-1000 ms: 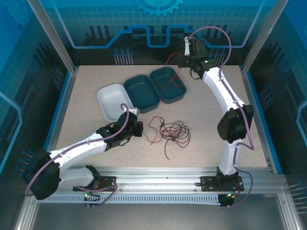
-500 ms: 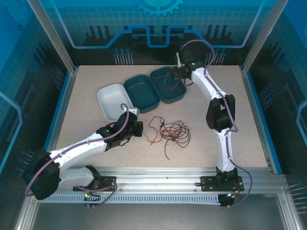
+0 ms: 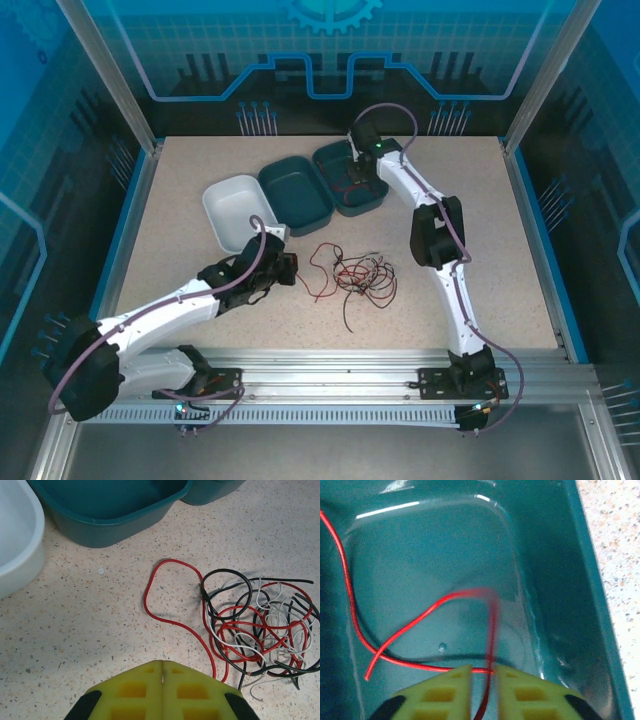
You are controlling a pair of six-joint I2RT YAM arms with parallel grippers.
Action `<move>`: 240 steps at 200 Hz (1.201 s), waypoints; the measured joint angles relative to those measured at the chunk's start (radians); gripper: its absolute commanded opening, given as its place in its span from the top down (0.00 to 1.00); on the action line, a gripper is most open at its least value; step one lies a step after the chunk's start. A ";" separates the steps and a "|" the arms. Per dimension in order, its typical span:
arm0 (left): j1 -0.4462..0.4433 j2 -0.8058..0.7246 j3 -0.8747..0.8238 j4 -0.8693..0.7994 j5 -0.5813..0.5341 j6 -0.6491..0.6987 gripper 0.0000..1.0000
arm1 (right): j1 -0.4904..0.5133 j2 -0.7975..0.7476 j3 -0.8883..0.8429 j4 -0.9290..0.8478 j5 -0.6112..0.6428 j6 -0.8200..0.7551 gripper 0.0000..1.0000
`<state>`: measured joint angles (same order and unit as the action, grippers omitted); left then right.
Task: Untangle the cables
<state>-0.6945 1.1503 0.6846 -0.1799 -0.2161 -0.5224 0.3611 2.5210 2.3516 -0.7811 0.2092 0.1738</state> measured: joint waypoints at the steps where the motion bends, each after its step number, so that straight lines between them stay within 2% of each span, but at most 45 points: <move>1: 0.000 0.000 0.000 0.000 0.001 0.000 1.00 | 0.000 0.000 0.000 0.000 0.000 -0.002 0.68; 42: 0.000 -0.052 0.059 -0.026 0.018 0.008 1.00 | 0.000 -0.053 -0.046 -0.006 0.000 -0.023 0.54; 74: 0.000 -0.071 0.119 -0.040 0.039 0.026 1.00 | 0.000 -0.230 -0.189 0.007 0.000 -0.019 0.51; 115: 0.000 -0.077 0.196 -0.053 0.085 0.051 1.00 | 0.000 -0.643 -0.585 0.157 -0.047 0.003 0.49; 142: 0.000 -0.072 0.271 -0.057 0.106 0.073 1.00 | 0.001 -0.923 -0.905 0.311 -0.147 0.032 0.48; 166: 0.000 -0.049 0.355 -0.054 0.129 0.098 1.00 | 0.027 -1.131 -1.192 0.463 -0.246 0.055 0.44; 205: 0.000 0.011 0.479 -0.051 0.166 0.145 1.00 | 0.142 -1.324 -1.495 0.637 -0.311 0.060 0.44; 240: 0.000 0.046 0.573 -0.052 0.185 0.192 1.00 | 0.188 -1.390 -1.582 0.705 -0.327 0.061 0.45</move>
<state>-0.6945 1.1965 1.2575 -0.2321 -0.0311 -0.3309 0.5495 1.1309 0.7692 -0.0757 -0.1177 0.2352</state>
